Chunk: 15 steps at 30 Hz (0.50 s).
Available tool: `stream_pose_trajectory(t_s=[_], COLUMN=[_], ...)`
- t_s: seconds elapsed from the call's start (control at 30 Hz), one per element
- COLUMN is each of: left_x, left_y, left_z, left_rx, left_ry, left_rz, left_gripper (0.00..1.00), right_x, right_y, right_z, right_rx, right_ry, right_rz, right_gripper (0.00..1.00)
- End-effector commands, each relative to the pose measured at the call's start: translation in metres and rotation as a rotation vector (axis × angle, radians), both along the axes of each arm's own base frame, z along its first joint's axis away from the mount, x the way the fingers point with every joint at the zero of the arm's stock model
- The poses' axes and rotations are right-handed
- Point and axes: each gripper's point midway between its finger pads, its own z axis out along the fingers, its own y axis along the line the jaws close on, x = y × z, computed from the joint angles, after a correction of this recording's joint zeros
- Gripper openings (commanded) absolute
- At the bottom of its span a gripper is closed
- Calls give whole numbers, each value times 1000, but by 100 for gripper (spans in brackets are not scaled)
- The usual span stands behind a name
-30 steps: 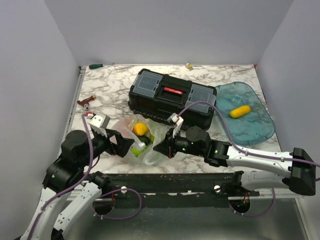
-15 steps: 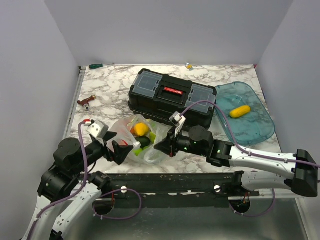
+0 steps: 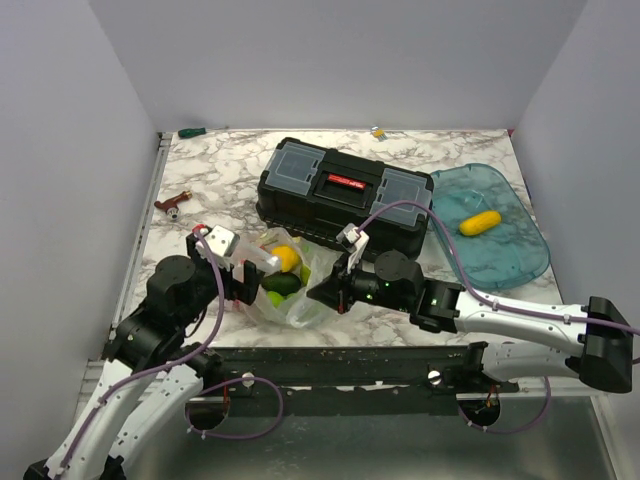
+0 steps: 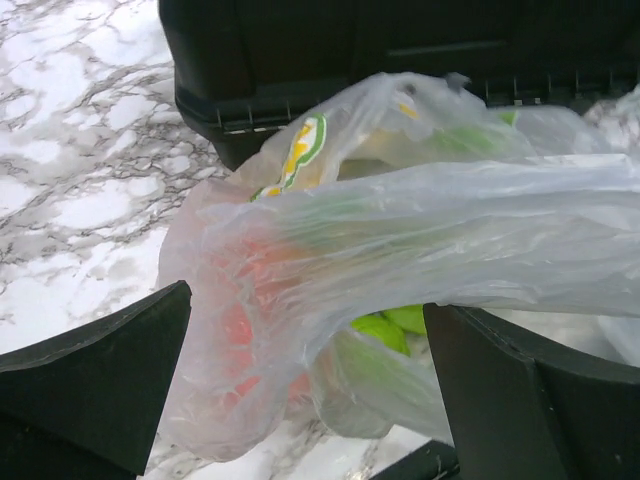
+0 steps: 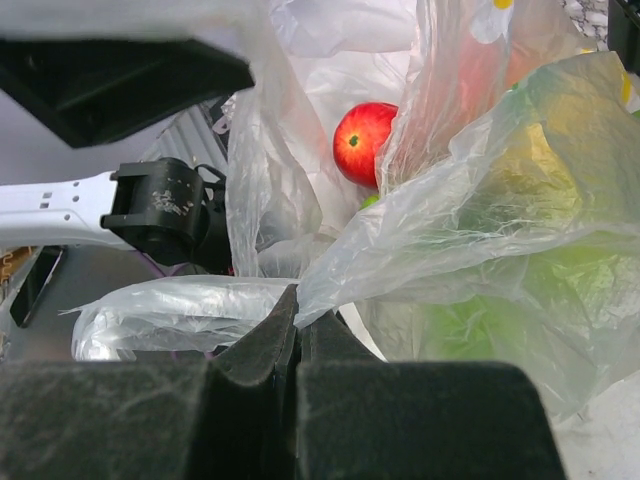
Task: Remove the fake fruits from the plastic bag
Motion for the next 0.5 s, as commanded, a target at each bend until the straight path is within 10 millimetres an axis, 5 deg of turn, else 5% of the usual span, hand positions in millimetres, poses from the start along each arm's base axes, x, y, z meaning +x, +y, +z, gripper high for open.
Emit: stream_pose_trajectory(t_s=[0.0, 0.1, 0.2, 0.3, 0.47], left_x=[33, 48, 59, 61, 48], left_y=[7, 15, 24, 31, 27], left_z=[31, 27, 20, 21, 33], left_rx=[-130, -101, -49, -30, -51], left_ry=[-71, -55, -58, -81, -152], left_rz=[187, 278, 334, 366, 286], left_gripper=[98, 81, 45, 0, 0], right_x=[-1, -1, -2, 9, 17], right_y=[3, -3, -10, -27, -74], right_z=[7, 3, 0, -16, -69], right_rx=[26, 13, -9, -76, -307], right_ry=[0, 9, 17, 22, 160], right_rz=[15, -1, -17, -106, -319], right_gripper=[1, 1, 1, 1, 1])
